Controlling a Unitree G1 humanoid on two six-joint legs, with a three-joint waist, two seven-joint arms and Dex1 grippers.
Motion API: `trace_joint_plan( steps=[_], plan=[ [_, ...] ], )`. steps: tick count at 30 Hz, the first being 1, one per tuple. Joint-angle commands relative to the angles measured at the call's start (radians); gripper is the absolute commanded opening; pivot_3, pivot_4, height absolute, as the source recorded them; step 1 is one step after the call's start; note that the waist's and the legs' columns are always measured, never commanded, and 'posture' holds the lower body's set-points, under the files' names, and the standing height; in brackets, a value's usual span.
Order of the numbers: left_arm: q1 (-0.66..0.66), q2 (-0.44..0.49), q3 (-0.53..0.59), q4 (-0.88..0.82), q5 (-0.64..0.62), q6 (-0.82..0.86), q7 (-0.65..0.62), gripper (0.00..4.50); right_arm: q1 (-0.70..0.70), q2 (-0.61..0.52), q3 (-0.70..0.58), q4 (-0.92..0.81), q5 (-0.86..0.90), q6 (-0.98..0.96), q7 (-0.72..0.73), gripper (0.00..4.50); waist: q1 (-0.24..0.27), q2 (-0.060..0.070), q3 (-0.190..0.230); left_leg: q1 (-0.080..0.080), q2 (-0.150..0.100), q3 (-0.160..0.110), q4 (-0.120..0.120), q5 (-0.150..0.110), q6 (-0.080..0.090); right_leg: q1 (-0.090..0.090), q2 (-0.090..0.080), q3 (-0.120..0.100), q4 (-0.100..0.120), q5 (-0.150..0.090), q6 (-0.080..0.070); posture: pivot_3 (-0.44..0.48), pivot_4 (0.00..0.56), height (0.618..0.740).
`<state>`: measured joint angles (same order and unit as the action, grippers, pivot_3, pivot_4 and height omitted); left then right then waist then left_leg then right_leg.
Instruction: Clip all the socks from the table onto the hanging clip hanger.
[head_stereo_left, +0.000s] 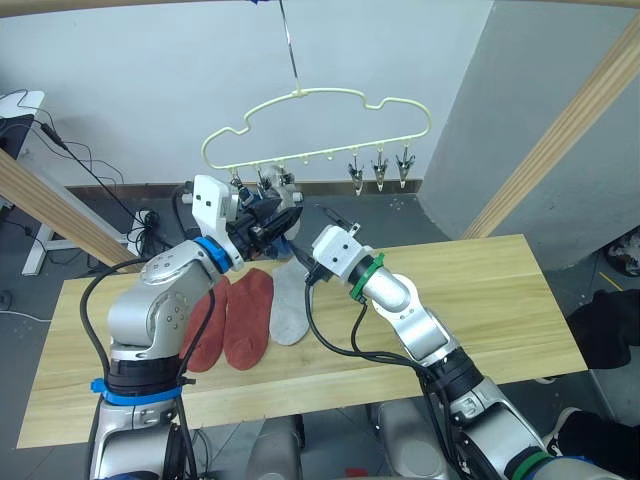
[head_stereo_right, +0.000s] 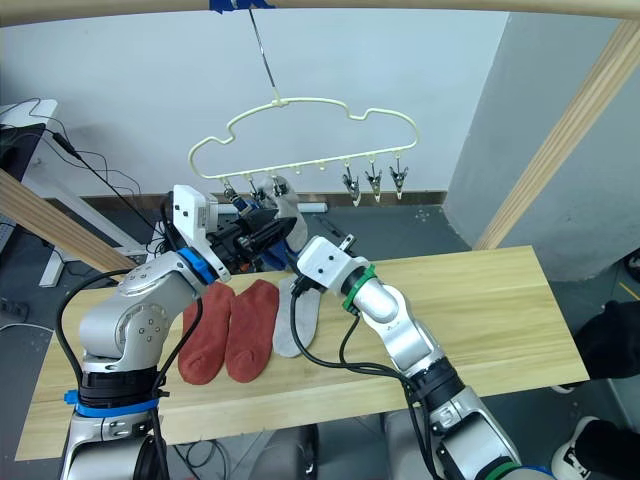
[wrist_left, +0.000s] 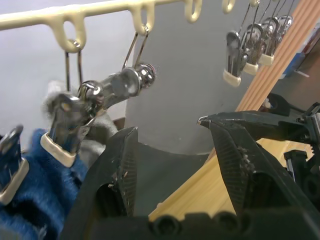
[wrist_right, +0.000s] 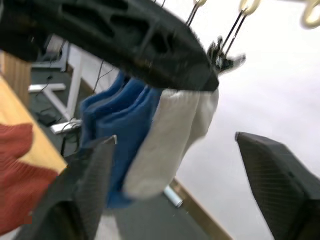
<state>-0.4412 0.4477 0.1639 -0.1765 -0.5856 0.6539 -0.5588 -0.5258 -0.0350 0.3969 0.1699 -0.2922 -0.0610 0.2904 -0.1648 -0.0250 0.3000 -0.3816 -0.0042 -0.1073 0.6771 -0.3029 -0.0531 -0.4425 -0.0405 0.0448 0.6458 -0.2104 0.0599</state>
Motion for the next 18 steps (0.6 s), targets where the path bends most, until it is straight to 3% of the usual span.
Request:
trace_joint_plan(
  steps=[1,18],
  plan=[
    [0.007,0.028,0.031,-0.042,-0.020,-0.001,-0.015,2.52,0.025,-0.011,0.000,-0.094,0.007,0.027,0.028,3.84,0.000,0.000,0.000,0.000,0.000,0.000,0.000,0.000,0.000,0.000,0.000,0.000,0.000,0.000,0.000,-0.238,0.302,0.740],
    [0.162,0.183,0.012,-0.146,0.058,-0.158,-0.154,2.52,0.257,-0.144,-0.113,-0.546,0.065,0.333,0.115,3.84,0.007,0.000,0.000,0.000,0.000,0.000,0.000,0.000,0.000,0.000,0.000,0.000,0.000,0.000,0.000,-0.230,0.297,0.740]
  ],
)
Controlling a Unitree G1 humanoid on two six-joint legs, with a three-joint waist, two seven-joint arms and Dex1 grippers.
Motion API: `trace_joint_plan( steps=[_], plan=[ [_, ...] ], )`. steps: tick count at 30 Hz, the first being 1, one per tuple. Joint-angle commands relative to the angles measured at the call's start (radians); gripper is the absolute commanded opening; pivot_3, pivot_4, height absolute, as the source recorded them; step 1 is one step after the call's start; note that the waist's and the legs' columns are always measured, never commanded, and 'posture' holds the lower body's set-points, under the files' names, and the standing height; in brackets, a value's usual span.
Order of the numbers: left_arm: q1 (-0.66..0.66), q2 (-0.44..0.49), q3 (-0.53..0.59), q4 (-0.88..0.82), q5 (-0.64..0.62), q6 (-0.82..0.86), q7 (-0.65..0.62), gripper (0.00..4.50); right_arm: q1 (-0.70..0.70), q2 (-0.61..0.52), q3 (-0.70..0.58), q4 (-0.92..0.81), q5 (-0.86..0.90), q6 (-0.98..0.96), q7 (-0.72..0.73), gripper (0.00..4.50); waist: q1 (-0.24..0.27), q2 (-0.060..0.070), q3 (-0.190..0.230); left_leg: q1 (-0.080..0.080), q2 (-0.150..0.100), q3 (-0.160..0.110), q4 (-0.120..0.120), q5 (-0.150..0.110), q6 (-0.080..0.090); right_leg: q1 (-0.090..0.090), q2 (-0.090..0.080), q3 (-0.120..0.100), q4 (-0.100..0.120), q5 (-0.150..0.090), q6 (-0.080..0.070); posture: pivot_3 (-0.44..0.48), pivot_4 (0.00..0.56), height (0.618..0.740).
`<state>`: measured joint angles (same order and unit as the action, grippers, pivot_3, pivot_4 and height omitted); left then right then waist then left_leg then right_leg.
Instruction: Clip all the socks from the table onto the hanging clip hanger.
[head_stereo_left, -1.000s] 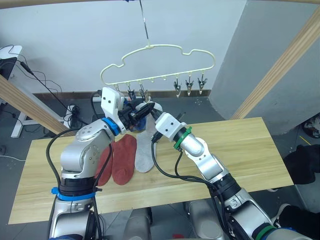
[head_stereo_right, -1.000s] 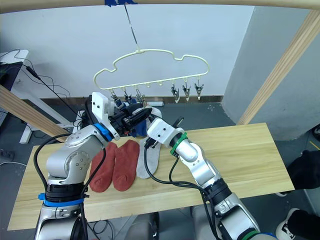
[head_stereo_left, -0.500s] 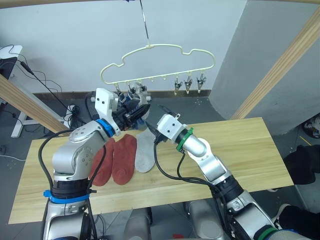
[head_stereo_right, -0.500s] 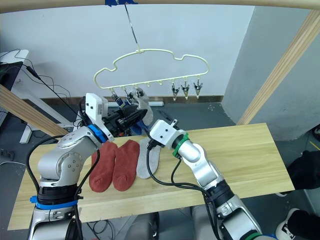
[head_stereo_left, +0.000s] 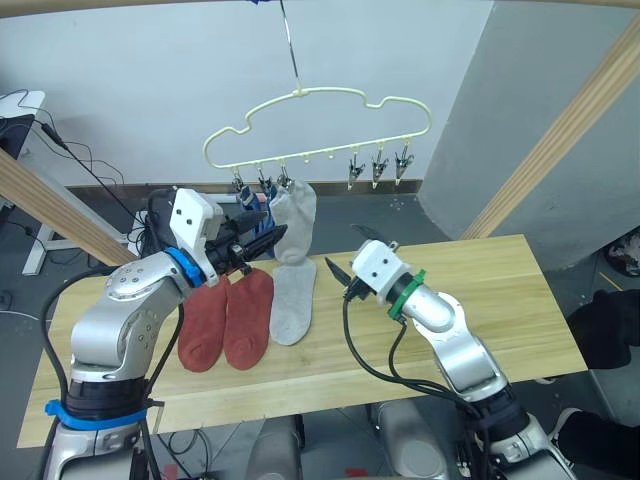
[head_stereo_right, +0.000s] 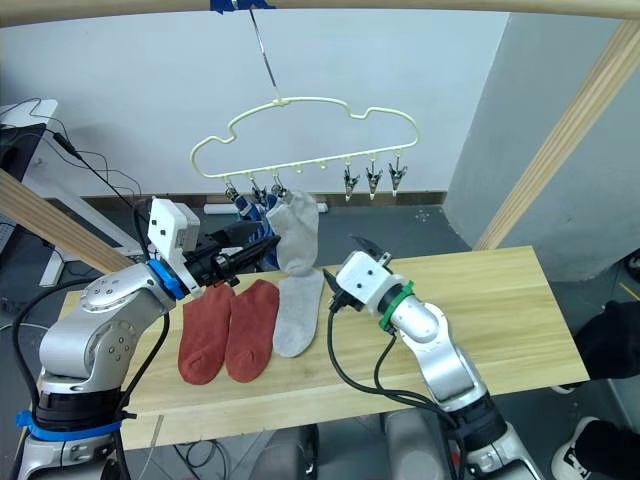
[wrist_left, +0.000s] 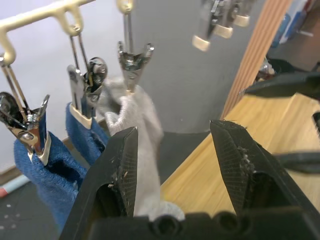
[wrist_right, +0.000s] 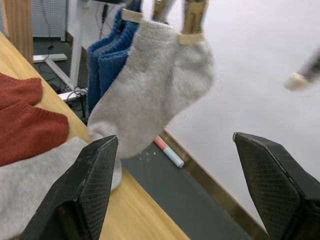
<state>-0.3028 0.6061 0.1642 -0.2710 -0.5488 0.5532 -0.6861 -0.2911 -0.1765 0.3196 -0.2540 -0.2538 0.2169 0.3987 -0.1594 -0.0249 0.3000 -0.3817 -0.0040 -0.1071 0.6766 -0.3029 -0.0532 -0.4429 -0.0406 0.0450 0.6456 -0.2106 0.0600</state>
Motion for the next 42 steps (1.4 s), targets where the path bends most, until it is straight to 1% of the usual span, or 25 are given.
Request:
trace_joint_plan(
  steps=[1,3,7,10,13,15,19,25,29,32,33,34,42],
  plan=[
    [0.032,0.030,0.010,-0.055,0.031,-0.075,-0.035,2.52,0.026,-0.003,-0.052,-0.154,0.034,0.083,0.007,3.84,0.002,0.000,0.000,0.000,0.000,0.000,0.000,0.000,0.000,0.000,0.000,0.000,0.000,0.000,0.000,-0.230,0.298,0.740],
    [0.037,0.036,0.002,-0.053,0.049,-0.105,-0.048,2.52,0.017,-0.002,-0.080,-0.197,0.053,0.128,0.011,3.84,0.003,0.000,0.000,0.000,0.000,0.000,0.000,0.000,0.000,0.000,0.000,0.000,0.000,0.000,0.000,-0.227,0.297,0.740],
    [0.027,0.034,-0.016,-0.039,0.083,-0.160,-0.068,2.52,-0.056,0.025,-0.130,-0.235,0.103,0.207,0.003,3.84,0.005,0.000,0.000,0.000,0.000,0.001,0.000,0.000,0.000,0.000,0.000,0.000,0.000,0.000,0.000,-0.223,0.292,0.740],
    [0.015,0.019,-0.022,-0.032,0.094,-0.181,-0.059,2.52,-0.104,0.051,-0.150,-0.223,0.128,0.251,-0.018,3.84,0.005,0.000,0.000,0.000,0.000,0.000,0.000,0.000,0.000,0.000,0.000,0.000,0.000,0.000,0.000,-0.220,0.288,0.740],
    [0.009,0.003,-0.030,-0.031,0.104,-0.188,-0.048,2.52,-0.120,0.060,-0.162,-0.212,0.160,0.274,-0.018,3.84,0.009,0.000,0.000,0.000,0.000,0.000,0.000,0.000,0.000,0.000,0.000,0.000,0.000,0.000,0.000,-0.211,0.281,0.740],
    [0.011,-0.008,-0.035,-0.035,0.110,-0.195,-0.041,2.52,-0.130,0.067,-0.162,-0.204,0.175,0.290,-0.024,3.47,0.011,0.000,0.000,0.000,0.000,0.000,0.000,0.000,0.000,0.000,0.000,0.000,0.000,0.000,0.000,-0.209,0.279,0.740],
    [0.009,-0.018,-0.040,-0.035,0.121,-0.206,-0.032,2.52,-0.152,0.074,-0.161,-0.186,0.187,0.311,-0.040,3.47,0.015,0.000,0.000,-0.001,0.000,0.000,0.000,0.000,0.000,-0.001,0.000,0.000,0.000,0.000,0.000,-0.205,0.277,0.740],
    [-0.010,-0.023,-0.041,-0.030,0.126,-0.216,-0.035,2.52,-0.226,0.101,-0.167,-0.133,0.201,0.372,-0.082,3.47,0.016,0.000,0.000,-0.001,0.000,0.000,0.000,0.000,0.000,-0.001,0.000,0.000,0.001,0.000,0.000,-0.205,0.277,0.740],
    [-0.022,-0.028,-0.048,-0.031,0.129,-0.219,-0.036,2.52,-0.268,0.105,-0.164,-0.098,0.216,0.365,-0.086,3.47,0.017,0.000,0.000,-0.001,0.000,0.000,0.000,0.000,0.000,-0.001,0.000,0.000,0.001,0.000,0.000,-0.200,0.274,0.740],
    [-0.030,-0.029,-0.043,-0.030,0.124,-0.215,-0.037,2.52,-0.277,0.108,-0.166,-0.089,0.219,0.362,-0.090,2.98,0.017,0.000,0.000,-0.001,0.000,0.001,0.000,0.000,0.000,-0.001,0.000,0.000,0.001,0.000,0.000,-0.199,0.273,0.740],
    [-0.034,-0.030,-0.041,-0.029,0.122,-0.213,-0.036,2.52,-0.278,0.108,-0.166,-0.087,0.219,0.361,-0.092,2.62,0.018,0.000,0.000,-0.002,0.000,0.000,0.000,0.000,0.000,-0.002,0.000,0.000,0.001,0.000,0.000,-0.199,0.273,0.740],
    [-0.038,-0.030,-0.040,-0.029,0.120,-0.211,-0.036,2.52,-0.279,0.108,-0.165,-0.086,0.219,0.362,-0.093,2.36,0.018,0.000,0.000,-0.002,0.000,0.000,0.000,0.000,0.000,-0.002,0.000,0.000,0.001,0.000,0.000,-0.199,0.272,0.740],
    [-0.061,-0.036,-0.044,-0.015,0.122,-0.208,-0.036,2.52,-0.307,0.120,-0.166,-0.050,0.222,0.360,-0.113,2.36,0.017,0.000,0.000,-0.001,0.000,0.001,0.000,0.000,0.000,-0.002,0.000,0.000,0.001,0.000,-0.001,-0.202,0.274,0.740]
  ],
)
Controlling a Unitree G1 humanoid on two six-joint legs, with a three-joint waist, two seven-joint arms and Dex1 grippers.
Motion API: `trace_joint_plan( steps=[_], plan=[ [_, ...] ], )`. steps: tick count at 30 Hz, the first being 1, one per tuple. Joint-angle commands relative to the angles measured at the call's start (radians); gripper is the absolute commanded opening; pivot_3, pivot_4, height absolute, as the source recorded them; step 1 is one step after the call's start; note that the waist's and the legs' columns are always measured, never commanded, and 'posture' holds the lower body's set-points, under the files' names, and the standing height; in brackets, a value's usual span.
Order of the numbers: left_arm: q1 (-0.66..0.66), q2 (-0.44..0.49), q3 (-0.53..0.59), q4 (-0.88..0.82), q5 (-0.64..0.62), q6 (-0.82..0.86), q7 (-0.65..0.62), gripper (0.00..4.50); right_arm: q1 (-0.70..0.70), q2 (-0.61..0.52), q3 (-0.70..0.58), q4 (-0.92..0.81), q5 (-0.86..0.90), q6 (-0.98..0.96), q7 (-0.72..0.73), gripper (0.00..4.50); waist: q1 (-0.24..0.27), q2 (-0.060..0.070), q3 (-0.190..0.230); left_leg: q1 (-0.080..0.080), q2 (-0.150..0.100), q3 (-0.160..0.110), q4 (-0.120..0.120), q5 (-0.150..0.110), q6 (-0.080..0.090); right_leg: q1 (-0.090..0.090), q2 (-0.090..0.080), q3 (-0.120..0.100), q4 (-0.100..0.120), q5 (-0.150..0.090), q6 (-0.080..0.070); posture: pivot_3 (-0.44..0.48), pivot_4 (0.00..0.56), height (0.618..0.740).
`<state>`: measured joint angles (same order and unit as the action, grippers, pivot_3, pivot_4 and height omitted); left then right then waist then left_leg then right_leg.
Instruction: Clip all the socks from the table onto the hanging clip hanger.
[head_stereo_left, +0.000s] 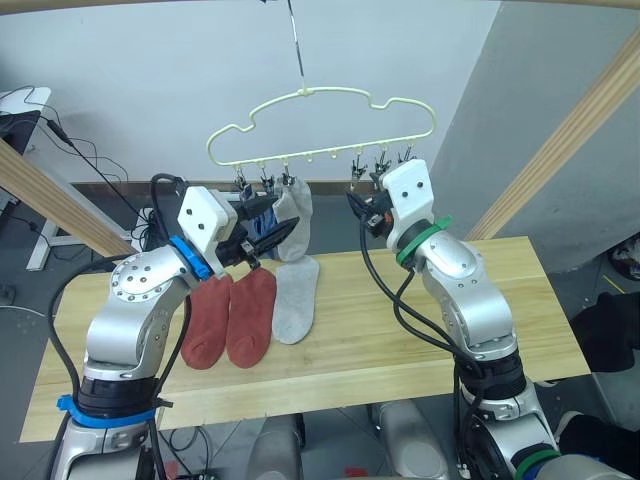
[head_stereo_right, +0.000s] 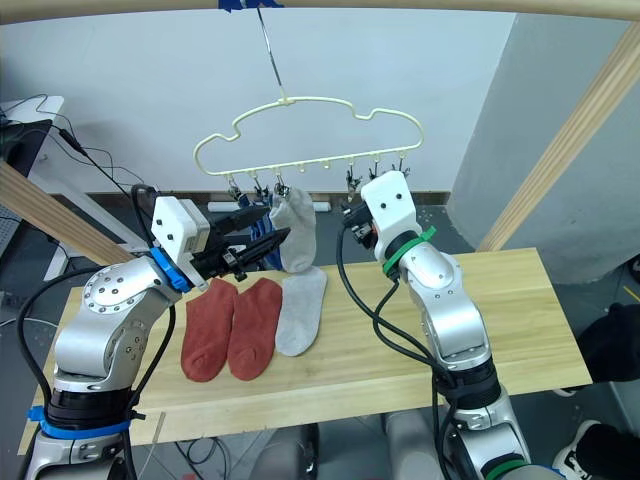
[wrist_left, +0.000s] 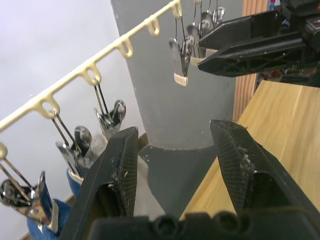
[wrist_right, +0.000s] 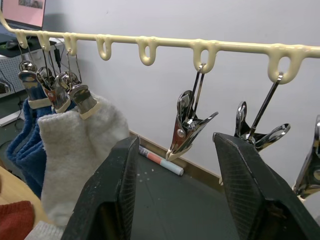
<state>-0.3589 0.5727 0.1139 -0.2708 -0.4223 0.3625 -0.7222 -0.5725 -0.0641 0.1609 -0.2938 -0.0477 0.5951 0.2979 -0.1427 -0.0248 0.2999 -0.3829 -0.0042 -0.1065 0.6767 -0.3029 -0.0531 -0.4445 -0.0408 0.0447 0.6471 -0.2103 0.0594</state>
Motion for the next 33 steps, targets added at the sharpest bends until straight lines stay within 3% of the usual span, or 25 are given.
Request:
trace_joint_plan(
  steps=[1,33],
  plan=[
    [-0.006,-0.004,0.005,-0.014,-0.004,-0.018,0.000,2.52,-0.031,0.009,-0.008,-0.004,0.017,-0.018,-0.013,2.36,0.000,0.000,0.000,0.000,0.000,0.000,0.000,0.000,0.000,0.000,0.000,0.000,0.000,0.000,0.000,-0.201,0.274,0.740],
    [0.039,-0.021,-0.013,0.043,0.025,-0.090,-0.020,2.52,-0.154,0.073,-0.019,0.198,0.051,-0.136,-0.043,2.36,0.000,0.000,0.000,0.000,0.000,0.000,0.000,0.000,0.000,-0.001,0.000,0.000,0.001,0.000,0.000,-0.190,0.268,0.740]
  ],
)
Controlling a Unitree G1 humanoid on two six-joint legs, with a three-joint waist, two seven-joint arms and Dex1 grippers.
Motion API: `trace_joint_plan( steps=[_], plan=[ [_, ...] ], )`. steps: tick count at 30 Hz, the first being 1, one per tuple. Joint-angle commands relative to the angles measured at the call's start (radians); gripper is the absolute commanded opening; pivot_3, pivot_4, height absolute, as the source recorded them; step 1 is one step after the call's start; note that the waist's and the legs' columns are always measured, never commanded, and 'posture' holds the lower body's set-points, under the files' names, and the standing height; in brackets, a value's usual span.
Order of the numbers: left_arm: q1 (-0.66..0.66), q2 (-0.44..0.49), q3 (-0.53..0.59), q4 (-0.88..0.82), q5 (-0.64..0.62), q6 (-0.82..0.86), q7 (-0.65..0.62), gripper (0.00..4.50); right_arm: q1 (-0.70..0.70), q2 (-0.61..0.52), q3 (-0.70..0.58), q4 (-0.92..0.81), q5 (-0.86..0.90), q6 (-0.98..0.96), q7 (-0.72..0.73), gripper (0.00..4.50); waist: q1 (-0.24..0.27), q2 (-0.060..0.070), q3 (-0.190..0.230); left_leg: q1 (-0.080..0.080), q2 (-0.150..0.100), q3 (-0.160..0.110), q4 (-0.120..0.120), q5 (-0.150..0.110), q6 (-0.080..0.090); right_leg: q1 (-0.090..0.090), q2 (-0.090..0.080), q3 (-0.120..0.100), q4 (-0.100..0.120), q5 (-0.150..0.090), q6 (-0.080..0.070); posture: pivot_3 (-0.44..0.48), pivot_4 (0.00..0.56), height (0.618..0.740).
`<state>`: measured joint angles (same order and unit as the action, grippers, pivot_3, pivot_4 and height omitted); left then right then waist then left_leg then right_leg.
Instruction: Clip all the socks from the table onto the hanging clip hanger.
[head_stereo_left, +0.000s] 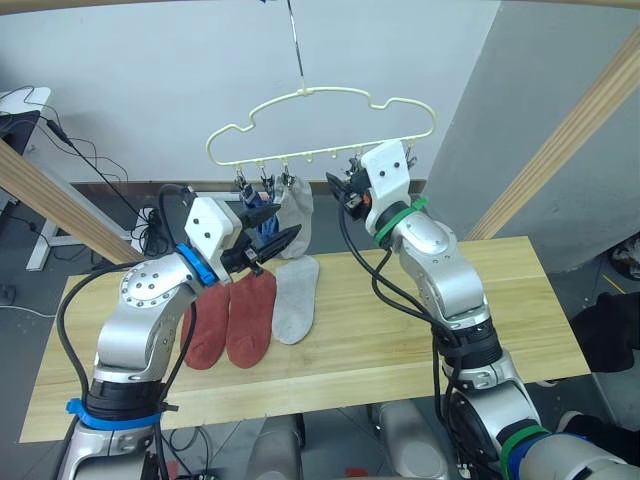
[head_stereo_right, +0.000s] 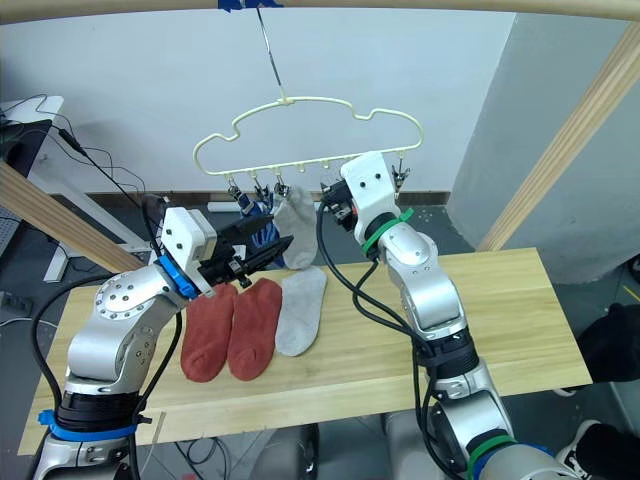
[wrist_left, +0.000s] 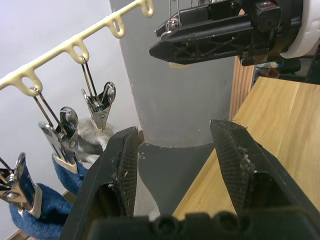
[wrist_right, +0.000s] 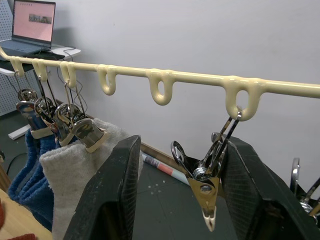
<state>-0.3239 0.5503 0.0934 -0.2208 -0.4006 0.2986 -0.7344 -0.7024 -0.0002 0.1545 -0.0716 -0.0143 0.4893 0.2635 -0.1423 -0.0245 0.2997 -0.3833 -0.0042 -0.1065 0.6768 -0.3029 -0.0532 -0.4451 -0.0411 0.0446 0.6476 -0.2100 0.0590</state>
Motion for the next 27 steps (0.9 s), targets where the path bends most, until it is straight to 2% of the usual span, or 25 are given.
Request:
trace_joint_plan(
  steps=[1,4,5,7,11,13,20,24,27],
  plan=[
    [0.005,0.002,0.008,-0.004,0.004,-0.029,-0.010,2.52,-0.024,0.010,-0.014,-0.023,0.018,-0.033,-0.010,2.36,0.000,0.000,0.000,0.000,0.000,0.000,0.000,0.000,0.000,0.000,0.000,0.000,0.000,0.000,0.000,-0.190,0.268,0.740],
    [0.011,-0.001,0.006,0.001,0.006,-0.037,-0.012,2.52,-0.031,0.015,-0.018,-0.014,0.019,-0.039,-0.015,2.36,0.000,0.000,0.000,0.000,0.000,0.000,0.000,0.000,0.000,0.000,0.000,0.000,0.000,0.000,0.000,-0.190,0.266,0.740],
    [0.015,-0.002,0.005,0.001,0.007,-0.038,-0.012,2.52,-0.034,0.018,-0.020,-0.010,0.020,-0.042,-0.018,2.17,-0.001,0.000,0.000,0.000,0.000,0.000,0.000,0.000,0.000,0.000,0.000,0.000,0.000,0.000,0.000,-0.190,0.266,0.740],
    [0.020,-0.004,0.003,0.000,0.009,-0.042,-0.011,2.52,-0.037,0.020,-0.024,-0.004,0.019,-0.046,-0.021,1.72,-0.001,0.000,0.000,0.000,0.000,0.000,0.000,0.000,0.000,0.000,0.000,0.000,0.000,0.000,0.000,-0.190,0.266,0.740],
    [0.028,-0.009,0.000,0.011,0.019,-0.057,-0.005,2.52,-0.039,0.022,-0.027,0.001,0.021,-0.051,-0.025,0.43,0.000,0.000,0.000,0.000,0.000,0.000,0.000,0.000,0.000,0.000,0.000,0.000,0.000,0.000,0.000,-0.190,0.266,0.740],
    [0.035,-0.018,-0.009,0.020,0.034,-0.073,0.006,2.52,-0.039,0.022,-0.031,0.004,0.025,-0.052,-0.027,0.04,0.000,0.000,0.000,0.000,0.000,0.000,0.000,0.000,0.000,0.000,0.000,0.000,0.000,0.000,0.000,-0.190,0.266,0.740],
    [0.088,-0.069,-0.087,0.064,0.139,-0.107,0.064,2.52,-0.044,0.019,-0.039,0.005,0.033,-0.048,-0.028,0.02,0.000,0.000,0.000,0.000,0.000,0.000,0.000,0.000,0.000,0.000,-0.001,0.000,0.001,0.000,0.000,-0.190,0.270,0.740],
    [0.109,-0.122,-0.136,0.107,0.187,-0.098,0.111,3.30,-0.044,0.019,-0.039,0.002,0.039,-0.045,-0.026,0.00,0.000,0.000,0.000,0.000,0.000,0.000,0.000,0.000,0.000,0.000,-0.001,0.000,0.001,0.000,0.000,-0.196,0.270,0.740],
    [0.102,-0.194,-0.165,0.200,0.258,-0.109,0.211,4.05,-0.040,0.015,-0.035,-0.006,0.044,-0.037,-0.022,0.00,0.000,0.000,-0.001,0.000,-0.001,0.000,0.000,0.000,0.000,0.000,-0.001,0.000,0.001,0.000,0.000,-0.202,0.271,0.740]
  ],
)
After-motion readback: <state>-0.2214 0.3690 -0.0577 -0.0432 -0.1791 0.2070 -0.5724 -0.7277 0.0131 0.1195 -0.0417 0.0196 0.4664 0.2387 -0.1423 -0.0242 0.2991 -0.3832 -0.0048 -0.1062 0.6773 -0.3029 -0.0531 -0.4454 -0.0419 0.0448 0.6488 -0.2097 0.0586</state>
